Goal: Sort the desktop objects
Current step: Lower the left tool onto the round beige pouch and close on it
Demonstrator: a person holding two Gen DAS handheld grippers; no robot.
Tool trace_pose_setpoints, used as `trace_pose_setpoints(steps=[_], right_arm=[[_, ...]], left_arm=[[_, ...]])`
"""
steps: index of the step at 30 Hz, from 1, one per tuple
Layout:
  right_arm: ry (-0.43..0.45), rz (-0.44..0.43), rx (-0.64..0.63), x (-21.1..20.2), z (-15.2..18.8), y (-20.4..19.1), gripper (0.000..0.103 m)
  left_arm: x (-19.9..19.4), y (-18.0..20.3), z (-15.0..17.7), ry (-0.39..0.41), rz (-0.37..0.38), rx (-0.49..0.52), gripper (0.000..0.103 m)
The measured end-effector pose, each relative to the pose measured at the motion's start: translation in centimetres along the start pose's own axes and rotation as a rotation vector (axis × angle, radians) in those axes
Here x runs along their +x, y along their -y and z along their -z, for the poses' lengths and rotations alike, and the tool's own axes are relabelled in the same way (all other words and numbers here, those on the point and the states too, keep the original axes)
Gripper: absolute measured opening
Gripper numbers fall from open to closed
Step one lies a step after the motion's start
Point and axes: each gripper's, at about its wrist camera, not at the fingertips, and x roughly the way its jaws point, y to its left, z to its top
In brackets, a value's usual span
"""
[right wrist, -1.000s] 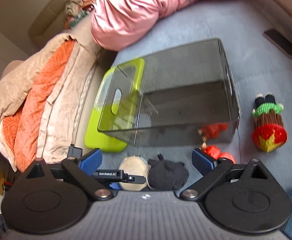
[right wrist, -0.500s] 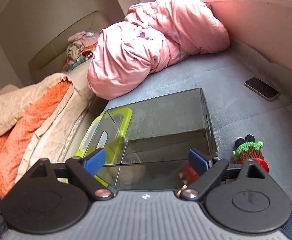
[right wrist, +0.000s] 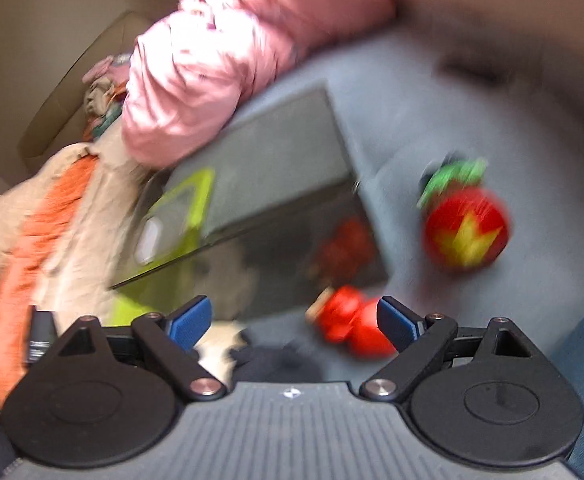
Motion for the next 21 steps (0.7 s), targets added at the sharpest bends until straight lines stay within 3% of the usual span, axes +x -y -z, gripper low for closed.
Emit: trace_pose_setpoints(steps=[2, 4, 6, 8, 11, 12, 13, 14, 15, 21], right_arm=[[-0.124, -0.148, 0.064, -0.1, -2.1, 0.5, 0.100], [-0.222, -0.301, 0.123, 0.0, -3.8, 0.7, 0.102], [-0.239, -0.440, 0.157, -0.1, -4.5, 0.7, 0.102], [-0.217, -0.510, 0.162, -0.3, -4.4, 0.5, 0.102], [-0.142, -0.541, 0.179, -0.6, -3.3, 1.4, 0.103], [-0.127, -0.541, 0.204, -0.5, -3.0, 2.1, 0.103], [-0.122, -0.535, 0.234, -0.3, -2.7, 2.9, 0.103], [-0.123, -0.521, 0.267, -0.1, -2.4, 3.8, 0.103], [-0.127, -0.502, 0.296, 0.1, -2.2, 4.6, 0.103], [-0.114, -0.443, 0.413, 0.3, -1.0, 8.6, 0.103]], left_arm=[[0.0, 1.3, -0.2, -0.025, 0.032, 0.041, 0.040], [0.3, 2.5, -0.2, -0.052, 0.077, 0.062, 0.045], [1.1, 3.8, 0.2, -0.050, 0.074, 0.082, 0.061], [2.0, 5.0, 0.4, -0.046, 0.011, 0.110, 0.078], [3.5, 6.5, 0.7, -0.060, -0.142, 0.163, 0.079], [4.0, 6.8, 0.7, -0.061, -0.162, 0.173, 0.074], [4.4, 6.9, 0.7, -0.064, -0.169, 0.180, 0.066], [4.6, 6.9, 0.7, -0.069, -0.173, 0.190, 0.050], [4.9, 6.9, 0.6, -0.075, -0.177, 0.199, 0.044], [4.3, 6.9, 1.0, -0.068, -0.175, 0.295, 0.044]])
